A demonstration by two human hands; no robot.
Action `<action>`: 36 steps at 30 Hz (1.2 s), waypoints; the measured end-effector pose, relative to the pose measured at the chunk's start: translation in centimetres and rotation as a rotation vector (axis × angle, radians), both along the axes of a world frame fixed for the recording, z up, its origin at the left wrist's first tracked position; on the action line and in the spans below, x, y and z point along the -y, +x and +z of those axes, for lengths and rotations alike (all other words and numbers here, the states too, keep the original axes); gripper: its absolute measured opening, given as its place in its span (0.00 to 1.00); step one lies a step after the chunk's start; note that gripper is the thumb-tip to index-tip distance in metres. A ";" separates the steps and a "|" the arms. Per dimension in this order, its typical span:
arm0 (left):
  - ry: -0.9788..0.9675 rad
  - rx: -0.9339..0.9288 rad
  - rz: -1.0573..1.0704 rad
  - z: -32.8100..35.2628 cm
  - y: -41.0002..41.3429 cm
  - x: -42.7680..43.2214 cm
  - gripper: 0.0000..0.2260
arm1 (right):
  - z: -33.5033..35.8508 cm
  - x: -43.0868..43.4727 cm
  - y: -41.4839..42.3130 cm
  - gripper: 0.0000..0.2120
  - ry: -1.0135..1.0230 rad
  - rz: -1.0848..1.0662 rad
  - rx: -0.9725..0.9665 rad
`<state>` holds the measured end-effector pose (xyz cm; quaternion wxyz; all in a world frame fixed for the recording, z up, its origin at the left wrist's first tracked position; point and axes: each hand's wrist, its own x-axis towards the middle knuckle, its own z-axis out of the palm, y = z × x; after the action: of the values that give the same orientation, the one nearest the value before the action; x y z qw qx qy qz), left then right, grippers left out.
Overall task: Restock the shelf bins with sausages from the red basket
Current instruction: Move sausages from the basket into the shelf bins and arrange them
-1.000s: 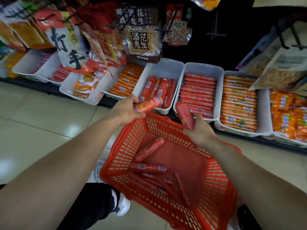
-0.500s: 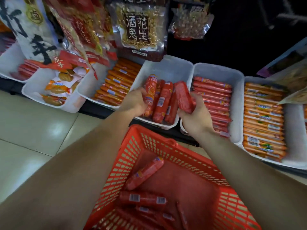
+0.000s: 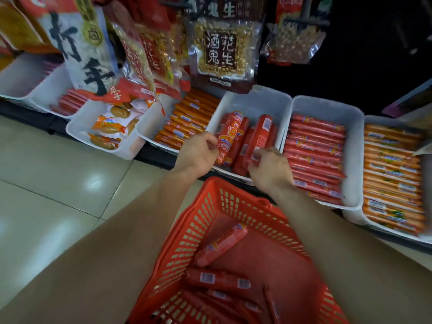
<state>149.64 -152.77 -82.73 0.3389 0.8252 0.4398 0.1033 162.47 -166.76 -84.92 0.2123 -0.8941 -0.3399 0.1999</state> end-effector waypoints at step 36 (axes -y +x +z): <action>-0.244 -0.888 -0.701 -14.4 -12.3 18.9 0.31 | -14.4 23.2 -16.0 0.23 -0.421 0.172 -0.476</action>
<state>137.37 -171.62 -97.11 0.2287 0.8407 0.2490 -0.4230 146.44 -189.97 -99.33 0.0786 -0.8146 -0.3062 0.4863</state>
